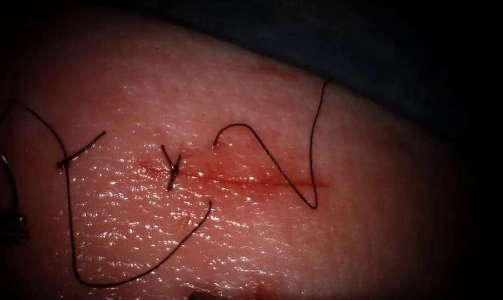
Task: Wound Closure
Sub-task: Repeatedly grab the suture with the right gripper and pull it through the wound.
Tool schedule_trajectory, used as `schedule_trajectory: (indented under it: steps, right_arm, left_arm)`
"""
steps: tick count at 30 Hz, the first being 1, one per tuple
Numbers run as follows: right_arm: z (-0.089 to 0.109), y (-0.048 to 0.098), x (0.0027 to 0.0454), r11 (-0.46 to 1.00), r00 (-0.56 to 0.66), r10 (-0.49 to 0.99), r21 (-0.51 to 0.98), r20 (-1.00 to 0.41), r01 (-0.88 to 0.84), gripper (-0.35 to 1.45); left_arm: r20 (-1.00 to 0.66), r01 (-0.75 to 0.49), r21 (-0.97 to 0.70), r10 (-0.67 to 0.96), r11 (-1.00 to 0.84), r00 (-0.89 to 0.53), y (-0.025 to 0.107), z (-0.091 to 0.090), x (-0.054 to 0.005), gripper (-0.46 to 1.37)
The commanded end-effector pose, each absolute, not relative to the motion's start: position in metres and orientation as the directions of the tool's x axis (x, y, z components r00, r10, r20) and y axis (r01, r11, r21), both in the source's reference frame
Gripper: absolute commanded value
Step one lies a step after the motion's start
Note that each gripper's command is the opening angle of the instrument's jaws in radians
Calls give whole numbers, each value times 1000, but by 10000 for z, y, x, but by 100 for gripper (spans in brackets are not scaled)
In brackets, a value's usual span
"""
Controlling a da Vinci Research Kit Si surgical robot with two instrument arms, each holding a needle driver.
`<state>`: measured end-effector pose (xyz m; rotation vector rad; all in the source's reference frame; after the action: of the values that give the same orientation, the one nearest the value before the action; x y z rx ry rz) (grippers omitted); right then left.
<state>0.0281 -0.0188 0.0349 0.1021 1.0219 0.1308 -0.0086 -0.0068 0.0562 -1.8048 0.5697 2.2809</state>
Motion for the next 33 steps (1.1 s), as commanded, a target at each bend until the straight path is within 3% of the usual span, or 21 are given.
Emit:
schedule_trajectory:
  steps: [1,5,11,14,33]
  right_arm:
    - [351,-184,277,987,516,161,145,-841,-71,66]
    - [361,-170,266,988,525,156,139,-837,-71,63]
    - [382,-153,257,991,522,133,121,-843,-57,75]
    - [396,-148,260,992,504,122,117,-855,-41,82]
    - [480,-141,298,998,495,-44,-13,-868,68,80]
  left_arm:
    - [-964,-365,184,-95,-913,-249,-68,561,-86,-35]
    - [-964,-365,183,-94,-913,-249,-68,560,-87,-35]
    - [-965,-364,179,-91,-914,-245,-64,558,-92,-35]
    - [-966,-360,177,-92,-916,-240,-60,555,-97,-35]
    - [-969,-350,181,-107,-919,-221,-45,521,-113,-35]
